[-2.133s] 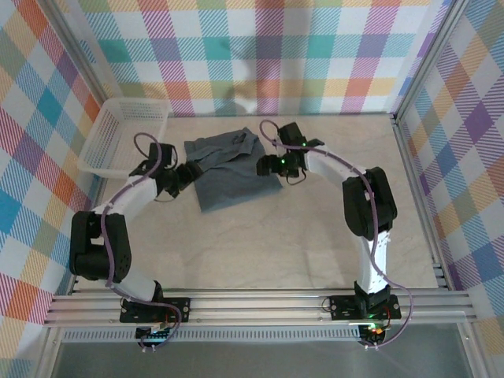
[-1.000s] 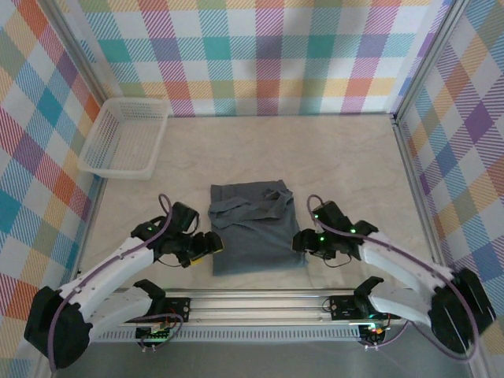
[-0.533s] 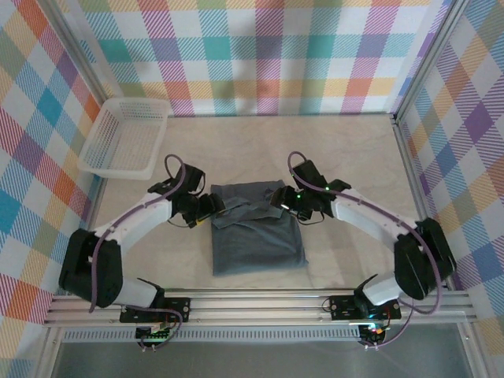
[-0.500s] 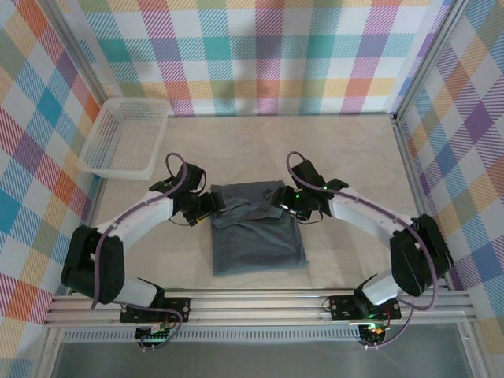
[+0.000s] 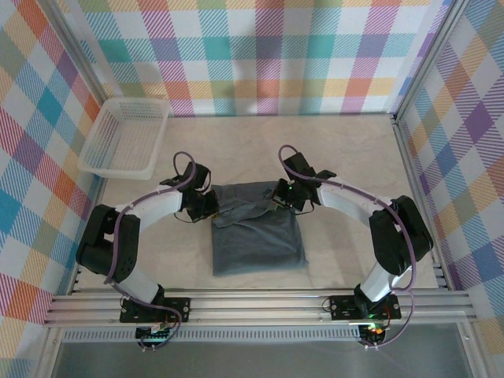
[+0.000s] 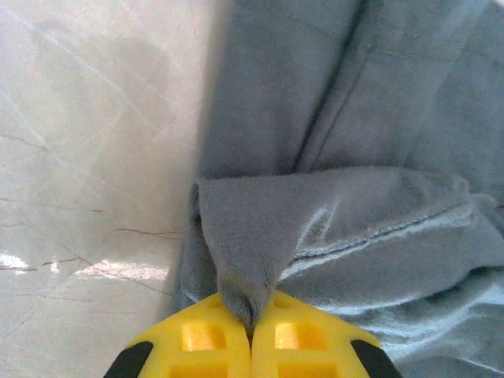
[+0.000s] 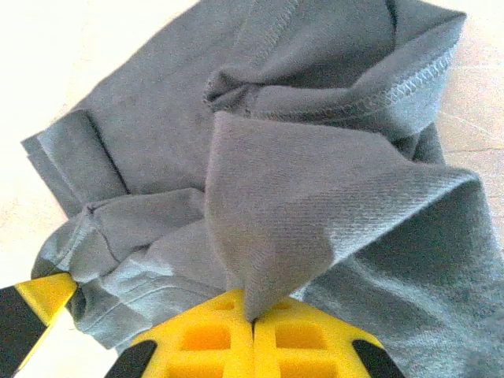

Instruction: Fold the inside-out t-shirt

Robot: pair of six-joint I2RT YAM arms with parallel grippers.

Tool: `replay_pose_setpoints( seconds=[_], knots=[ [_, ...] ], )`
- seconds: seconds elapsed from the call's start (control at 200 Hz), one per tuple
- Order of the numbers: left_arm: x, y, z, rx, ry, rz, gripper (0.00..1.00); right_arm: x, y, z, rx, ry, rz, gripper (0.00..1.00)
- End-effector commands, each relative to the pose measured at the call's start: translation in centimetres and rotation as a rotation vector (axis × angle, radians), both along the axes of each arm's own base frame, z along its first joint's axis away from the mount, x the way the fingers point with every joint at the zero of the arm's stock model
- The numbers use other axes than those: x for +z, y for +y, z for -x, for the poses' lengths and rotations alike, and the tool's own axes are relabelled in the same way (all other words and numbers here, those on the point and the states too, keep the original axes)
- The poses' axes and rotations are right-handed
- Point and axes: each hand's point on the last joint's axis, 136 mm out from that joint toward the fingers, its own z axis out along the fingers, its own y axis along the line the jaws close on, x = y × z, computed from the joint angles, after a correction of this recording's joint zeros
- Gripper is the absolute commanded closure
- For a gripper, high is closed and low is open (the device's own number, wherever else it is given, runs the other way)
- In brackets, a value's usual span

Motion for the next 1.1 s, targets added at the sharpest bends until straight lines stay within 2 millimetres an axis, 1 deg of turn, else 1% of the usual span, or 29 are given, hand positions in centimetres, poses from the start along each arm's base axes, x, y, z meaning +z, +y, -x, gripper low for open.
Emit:
replay_pose_setpoints(
  seconds=[0.0, 0.055, 0.075, 0.125, 0.165, 0.18, 0.19, 0.225, 0.28, 0.3, 0.325, 0.375, 0.41, 0.465, 0.495, 0.53, 0.6, 0.63, 0.7, 0.81, 0.975, 1.02, 1.095],
  knots=[
    [3.5, 0.1, -2.4, 0.049, -0.082, 0.061, 0.99, 1.6, -0.5, -2.5, -0.066, -0.008, -0.07, 1.0],
    [3.8, 0.0, -3.9, 0.076, -0.087, 0.105, 0.98, 1.8, -0.9, -4.2, -0.096, -0.014, -0.104, 1.0],
    [3.8, -0.2, -4.6, 0.082, -0.091, 0.119, 0.97, 1.8, -1.1, -5.0, -0.104, -0.018, -0.108, 0.98],
    [3.6, -0.5, -6.4, 0.103, -0.103, 0.143, 0.93, 1.3, -1.6, -6.7, -0.12, -0.016, -0.112, 0.96],
    [3.4, -0.7, -8.2, 0.129, -0.121, 0.178, 0.88, 0.9, -1.8, -8.3, -0.125, -0.018, -0.132, 0.93],
    [3.1, -0.6, -8.7, 0.142, -0.113, 0.19, 0.86, 0.8, -1.9, -8.9, -0.13, -0.017, -0.139, 0.9],
    [3.3, -0.6, -9.5, 0.148, -0.133, 0.205, 0.85, 0.6, -2.0, -9.3, -0.133, -0.017, -0.142, 0.88],
    [3.1, -0.4, -11.1, 0.18, -0.148, 0.237, 0.8, 0.2, -2.4, -10.7, -0.143, -0.017, -0.146, 0.81],
    [2.7, 0.2, -13.2, 0.219, -0.16, 0.268, 0.66, -0.2, -3.1, -12.6, -0.143, -0.018, -0.133, 0.65],
    [2.7, 0.5, -13.8, 0.228, -0.163, 0.273, 0.59, -0.3, -3.3, -13.0, -0.138, -0.017, -0.122, 0.61],
    [2.7, 0.8, -14.3, 0.237, -0.164, 0.277, 0.54, -0.1, -3.6, -13.5, -0.126, -0.019, -0.112, 0.56],
    [3.2, 1.3, -14.9, 0.237, -0.178, 0.277, 0.45, 1.0, -3.6, -14.0, -0.073, -0.046, -0.098, 0.49],
    [3.7, 1.8, -14.8, 0.236, -0.187, 0.266, 0.39, 1.9, -3.7, -14.0, -0.041, -0.076, -0.075, 0.45],
    [4.4, 2.6, -14.1, 0.225, -0.204, 0.232, 0.33, 2.9, -4.3, -13.4, 0.006, -0.125, -0.037, 0.4],
    [4.8, 3.0, -13.6, 0.217, -0.213, 0.217, 0.31, 3.0, -4.9, -13.0, 0.024, -0.146, -0.008, 0.37],
    [4.8, 3.3, -12.7, 0.204, -0.21, 0.195, 0.3, 3.0, -5.4, -12.4, 0.046, -0.169, 0.02, 0.34],
    [4.5, 3.4, -11.2, 0.16, -0.205, 0.17, 0.29, 2.0, -5.9, -11.0, 0.111, -0.205, 0.051, 0.32],
    [4.1, 3.3, -10.6, 0.134, -0.201, 0.154, 0.29, 1.4, -6.0, -10.5, 0.135, -0.209, 0.06, 0.32],
    [3.2, 2.6, -10.0, 0.06, -0.203, 0.116, 0.28, 0.2, -5.6, -9.6, 0.191, -0.203, 0.049, 0.32],
    [2.0, 1.4, -10.4, -0.015, -0.198, 0.098, 0.28, -0.3, -4.7, -9.5, 0.224, -0.202, 0.002, 0.32],
    [0.4, 0.9, -12.9, -0.019, -0.236, 0.081, 0.27, -0.2, -3.9, -9.1, 0.227, -0.182, -0.061, 0.32],
    [0.4, 0.1, -13.5, -0.037, -0.264, 0.116, 0.27, -0.3, -3.8, -8.9, 0.231, -0.179, -0.069, 0.32],
    [0.4, -1.4, -14.0, -0.082, -0.284, 0.175, 0.27, -0.7, -3.9, -8.6, 0.233, -0.173, -0.066, 0.32]
  ],
)
